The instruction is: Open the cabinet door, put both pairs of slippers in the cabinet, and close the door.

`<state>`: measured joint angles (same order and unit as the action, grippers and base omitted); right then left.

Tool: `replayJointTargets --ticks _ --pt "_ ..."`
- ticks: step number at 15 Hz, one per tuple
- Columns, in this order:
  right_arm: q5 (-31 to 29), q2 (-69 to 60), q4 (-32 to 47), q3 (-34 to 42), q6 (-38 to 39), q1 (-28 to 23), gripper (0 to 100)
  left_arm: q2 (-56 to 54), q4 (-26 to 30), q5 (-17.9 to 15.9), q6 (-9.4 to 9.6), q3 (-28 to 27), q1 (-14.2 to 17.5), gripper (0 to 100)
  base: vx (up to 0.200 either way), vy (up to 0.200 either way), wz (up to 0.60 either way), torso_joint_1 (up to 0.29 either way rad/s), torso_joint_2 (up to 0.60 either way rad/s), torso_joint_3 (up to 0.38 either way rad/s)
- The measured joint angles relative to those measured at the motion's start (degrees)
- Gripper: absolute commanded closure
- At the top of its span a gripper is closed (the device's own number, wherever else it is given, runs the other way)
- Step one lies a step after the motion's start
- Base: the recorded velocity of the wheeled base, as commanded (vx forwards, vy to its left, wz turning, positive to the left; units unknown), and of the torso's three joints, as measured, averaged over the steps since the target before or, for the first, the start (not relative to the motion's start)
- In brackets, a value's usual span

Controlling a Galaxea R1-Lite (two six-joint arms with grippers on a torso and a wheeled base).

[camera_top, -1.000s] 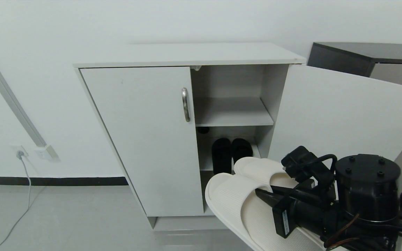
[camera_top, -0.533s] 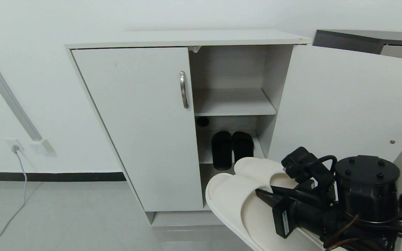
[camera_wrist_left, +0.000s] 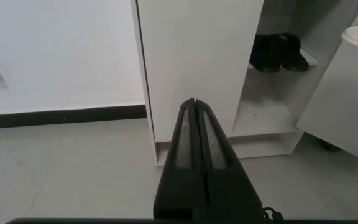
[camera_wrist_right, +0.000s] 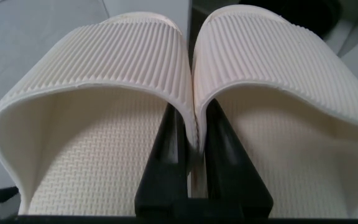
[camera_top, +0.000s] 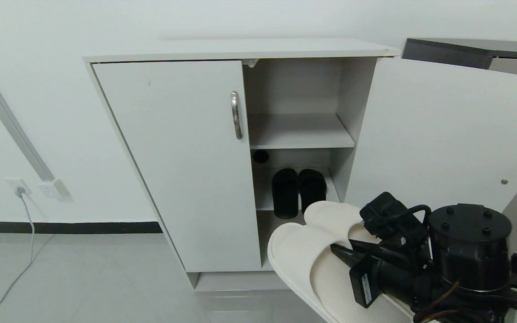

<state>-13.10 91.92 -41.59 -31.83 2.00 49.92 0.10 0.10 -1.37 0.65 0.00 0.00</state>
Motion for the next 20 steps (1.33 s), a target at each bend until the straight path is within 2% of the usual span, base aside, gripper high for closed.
replayJointTargets --ticks 3,6,8,11,15,20 --pt "-11.52 2.79 6.01 -8.39 8.2 1.73 100 0.0 -0.07 1.37 -1.35 0.0 0.0 100 0.0 0.0 0.0 0.0 0.0 0.0" --pt "-23.92 6.68 17.46 -18.8 15.65 4.21 100 0.0 -0.1 1.41 -1.35 0.0 0.0 100 0.0 0.0 0.0 0.0 0.0 0.0" --pt "-28.38 8.55 19.74 -24.5 16.25 4.73 100 0.0 -0.1 1.37 -0.98 0.0 0.0 100 0.0 0.0 0.0 0.0 0.0 0.0" --pt "-29.95 9.74 24.11 -32.41 14.4 4.71 100 0.0 -0.1 1.32 -0.8 0.0 0.0 100 0.0 0.0 0.0 0.0 0.0 0.0" --pt "-33.34 11.5 34.27 -44.68 13.87 3.39 100 0.0 -0.1 1.29 -0.8 0.0 0.0 100 0.0 0.0 0.0 0.0 0.0 0.0" --pt "-33.32 15.45 34.46 -49.92 13.73 2.63 100 0.0 -0.1 1.29 -0.8 0.0 0.0 100 0.0 0.0 0.0 0.0 0.0 0.0"
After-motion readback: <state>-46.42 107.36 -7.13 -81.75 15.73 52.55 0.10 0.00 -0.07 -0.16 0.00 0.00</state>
